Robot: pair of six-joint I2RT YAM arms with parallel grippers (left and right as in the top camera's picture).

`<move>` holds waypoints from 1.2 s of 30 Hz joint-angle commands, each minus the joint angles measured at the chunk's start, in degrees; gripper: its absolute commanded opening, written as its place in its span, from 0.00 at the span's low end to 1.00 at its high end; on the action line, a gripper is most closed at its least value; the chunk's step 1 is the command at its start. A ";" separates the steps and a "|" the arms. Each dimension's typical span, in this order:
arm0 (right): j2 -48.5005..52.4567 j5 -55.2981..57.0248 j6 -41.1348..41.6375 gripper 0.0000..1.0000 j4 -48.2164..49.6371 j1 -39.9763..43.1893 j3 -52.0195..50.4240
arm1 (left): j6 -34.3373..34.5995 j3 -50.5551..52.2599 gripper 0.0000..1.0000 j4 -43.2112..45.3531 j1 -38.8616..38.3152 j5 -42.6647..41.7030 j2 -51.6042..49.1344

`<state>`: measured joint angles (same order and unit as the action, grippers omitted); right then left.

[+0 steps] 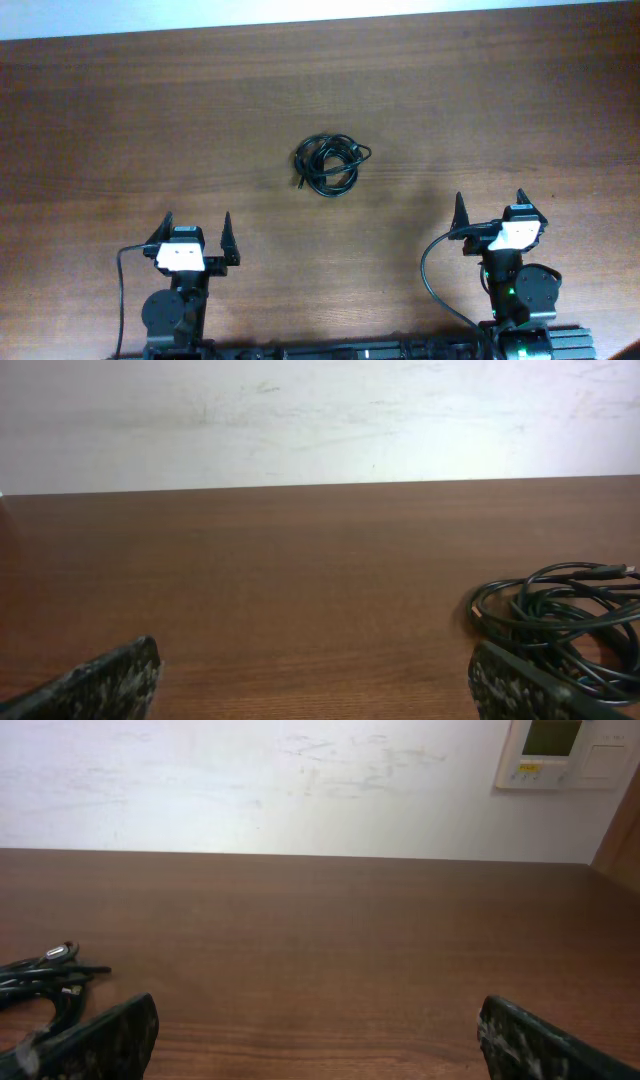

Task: Untangle cables
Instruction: 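Raise both arms and move grippers toward the black cable bundle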

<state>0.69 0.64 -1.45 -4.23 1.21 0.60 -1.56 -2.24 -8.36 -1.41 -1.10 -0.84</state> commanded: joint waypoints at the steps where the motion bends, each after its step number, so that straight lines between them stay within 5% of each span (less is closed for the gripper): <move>1: -0.50 1.36 0.17 0.99 -0.33 0.26 -0.28 | -0.68 -0.66 0.99 -1.57 0.35 0.00 0.55; 36: -0.48 1.36 0.39 0.99 -0.35 0.26 -0.28 | -1.81 -0.66 0.99 -1.29 0.35 1.09 0.55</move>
<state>0.69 0.64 -1.50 -4.12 1.21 0.60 -1.56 -2.24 -8.36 -1.41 -1.08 -0.84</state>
